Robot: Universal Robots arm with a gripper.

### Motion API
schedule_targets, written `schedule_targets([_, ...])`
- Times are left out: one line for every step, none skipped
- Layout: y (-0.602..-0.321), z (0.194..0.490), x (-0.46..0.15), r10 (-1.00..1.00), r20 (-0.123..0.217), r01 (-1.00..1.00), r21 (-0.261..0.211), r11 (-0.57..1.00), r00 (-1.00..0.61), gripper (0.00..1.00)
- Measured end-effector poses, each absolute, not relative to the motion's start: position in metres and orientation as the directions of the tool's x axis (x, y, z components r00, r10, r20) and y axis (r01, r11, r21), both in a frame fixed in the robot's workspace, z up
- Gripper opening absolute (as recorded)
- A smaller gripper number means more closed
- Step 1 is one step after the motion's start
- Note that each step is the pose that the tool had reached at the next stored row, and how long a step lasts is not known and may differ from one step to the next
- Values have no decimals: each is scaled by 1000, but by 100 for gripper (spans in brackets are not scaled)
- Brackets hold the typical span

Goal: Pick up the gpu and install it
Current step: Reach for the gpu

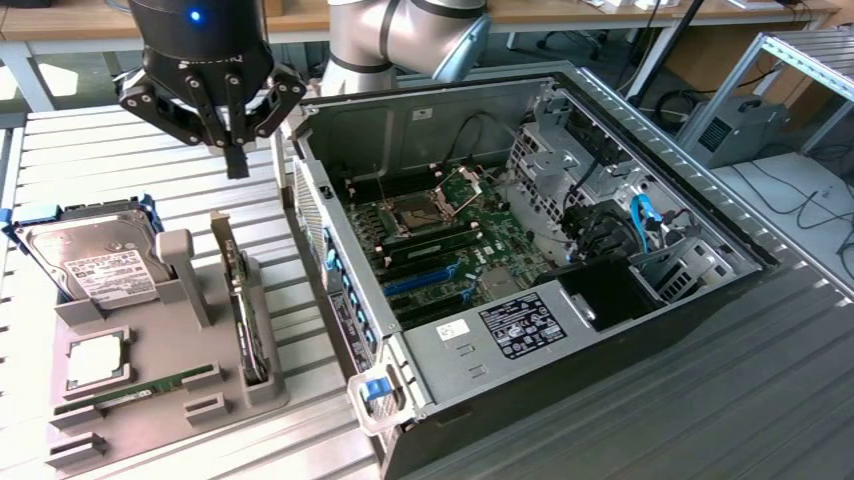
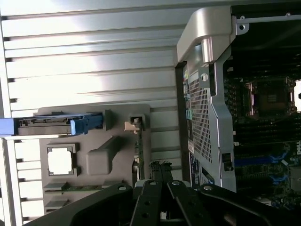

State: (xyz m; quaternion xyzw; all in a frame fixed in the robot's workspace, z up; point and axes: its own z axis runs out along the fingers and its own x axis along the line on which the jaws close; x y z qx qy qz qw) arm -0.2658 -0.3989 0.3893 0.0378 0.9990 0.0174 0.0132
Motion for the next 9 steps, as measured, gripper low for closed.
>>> schedule_targets([-399, 389, -266, 76, -25, 75, 36, 997, -997, 11])
schedule_targets([-399, 389, -267, 76, -25, 75, 36, 997, -997, 11])
schedule_targets([-399, 389, -267, 76, -25, 75, 36, 997, -997, 11])
schedule_targets([-399, 389, -268, 76, -25, 75, 36, 997, -997, 11])
schedule_targets([-399, 389, -268, 76, -25, 75, 36, 997, -997, 11])
schedule_targets([-399, 389, -269, 76, -25, 75, 36, 997, -997, 11])
schedule_targets([-399, 389, -269, 76, -25, 75, 36, 997, -997, 11])
schedule_targets([-399, 389, -270, 76, -25, 75, 36, 997, -997, 11])
schedule_targets([-399, 389, -270, 76, -25, 75, 36, 997, -997, 11])
